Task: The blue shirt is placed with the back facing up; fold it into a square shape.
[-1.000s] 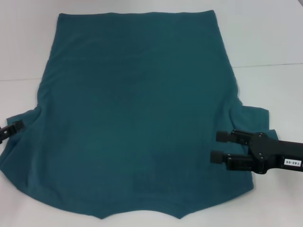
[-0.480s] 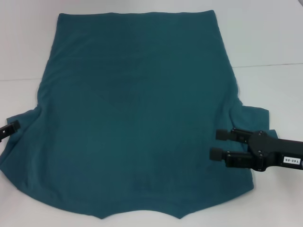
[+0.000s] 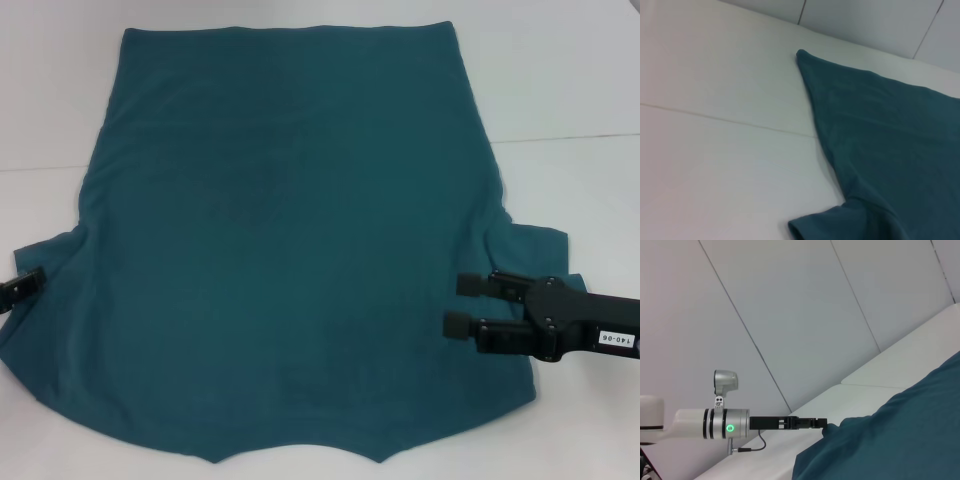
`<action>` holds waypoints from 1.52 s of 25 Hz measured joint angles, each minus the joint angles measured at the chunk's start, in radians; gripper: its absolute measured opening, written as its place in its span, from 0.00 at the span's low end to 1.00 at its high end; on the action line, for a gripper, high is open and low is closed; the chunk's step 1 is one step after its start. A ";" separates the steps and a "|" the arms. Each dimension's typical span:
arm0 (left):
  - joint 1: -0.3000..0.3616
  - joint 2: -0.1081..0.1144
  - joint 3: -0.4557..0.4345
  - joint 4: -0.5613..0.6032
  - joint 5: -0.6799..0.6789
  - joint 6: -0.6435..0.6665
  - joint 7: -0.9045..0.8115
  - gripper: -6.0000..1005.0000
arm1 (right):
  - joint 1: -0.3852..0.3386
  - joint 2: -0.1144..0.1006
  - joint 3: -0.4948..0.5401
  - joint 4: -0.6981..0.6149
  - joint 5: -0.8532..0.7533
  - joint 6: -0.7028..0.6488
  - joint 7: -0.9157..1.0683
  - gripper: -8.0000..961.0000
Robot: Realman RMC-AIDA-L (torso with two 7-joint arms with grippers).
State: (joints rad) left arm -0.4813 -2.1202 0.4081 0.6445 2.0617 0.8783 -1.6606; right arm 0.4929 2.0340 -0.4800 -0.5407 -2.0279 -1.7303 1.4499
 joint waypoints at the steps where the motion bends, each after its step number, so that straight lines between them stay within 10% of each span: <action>1: 0.000 -0.001 0.000 0.000 0.000 -0.005 0.000 0.87 | 0.000 0.000 0.000 0.000 0.000 0.000 0.000 0.97; 15: 0.000 -0.003 0.001 -0.011 0.000 -0.015 0.001 0.86 | -0.004 0.002 0.003 0.004 0.001 0.000 0.000 0.97; 31: -0.003 -0.004 0.060 -0.006 0.025 -0.028 -0.007 0.54 | -0.008 0.003 0.014 0.004 0.002 0.000 0.000 0.97; 38: -0.006 -0.004 0.063 -0.005 0.026 -0.029 -0.008 0.12 | -0.009 0.003 0.014 0.005 0.002 0.000 0.000 0.97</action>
State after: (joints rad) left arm -0.4871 -2.1246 0.4706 0.6396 2.0880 0.8494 -1.6682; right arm 0.4835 2.0372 -0.4657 -0.5352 -2.0263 -1.7302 1.4495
